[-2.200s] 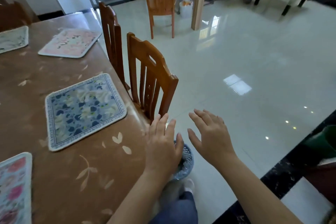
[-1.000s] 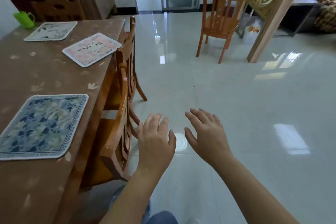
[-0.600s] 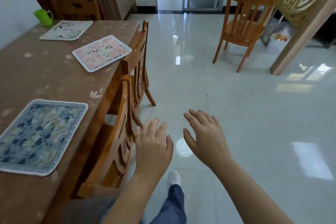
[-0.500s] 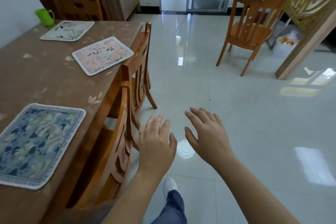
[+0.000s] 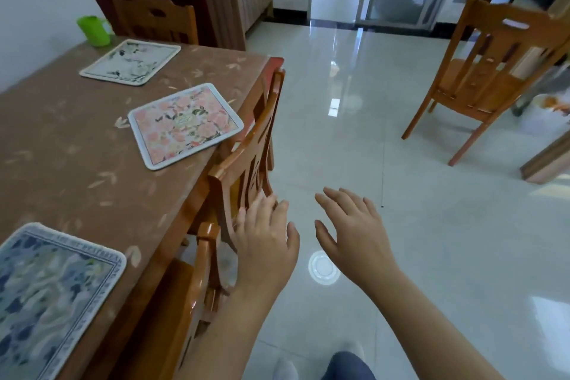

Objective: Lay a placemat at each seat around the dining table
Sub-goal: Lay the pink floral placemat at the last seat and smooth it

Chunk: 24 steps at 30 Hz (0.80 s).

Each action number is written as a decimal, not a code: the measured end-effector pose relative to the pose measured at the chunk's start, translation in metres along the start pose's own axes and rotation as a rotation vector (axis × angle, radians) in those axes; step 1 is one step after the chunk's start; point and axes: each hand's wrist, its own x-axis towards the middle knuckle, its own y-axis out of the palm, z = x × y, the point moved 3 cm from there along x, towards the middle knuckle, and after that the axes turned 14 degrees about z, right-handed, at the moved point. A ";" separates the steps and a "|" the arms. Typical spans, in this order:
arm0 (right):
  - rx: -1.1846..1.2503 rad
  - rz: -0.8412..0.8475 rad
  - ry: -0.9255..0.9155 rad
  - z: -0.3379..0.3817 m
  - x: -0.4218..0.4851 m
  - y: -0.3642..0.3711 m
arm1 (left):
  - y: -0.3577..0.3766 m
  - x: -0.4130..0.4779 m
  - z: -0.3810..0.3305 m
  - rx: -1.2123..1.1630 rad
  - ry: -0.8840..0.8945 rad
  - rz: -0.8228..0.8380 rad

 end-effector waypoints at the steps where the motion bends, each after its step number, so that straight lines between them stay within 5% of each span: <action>1: 0.004 0.009 -0.012 -0.007 0.013 0.001 | 0.004 0.012 0.001 0.008 -0.008 0.004; 12: 0.067 0.068 -0.251 -0.062 0.184 -0.008 | 0.004 0.160 0.010 0.040 -0.239 -0.122; 24: 0.128 0.126 -0.579 -0.007 0.312 0.020 | -0.019 0.208 0.100 0.044 -0.606 -0.227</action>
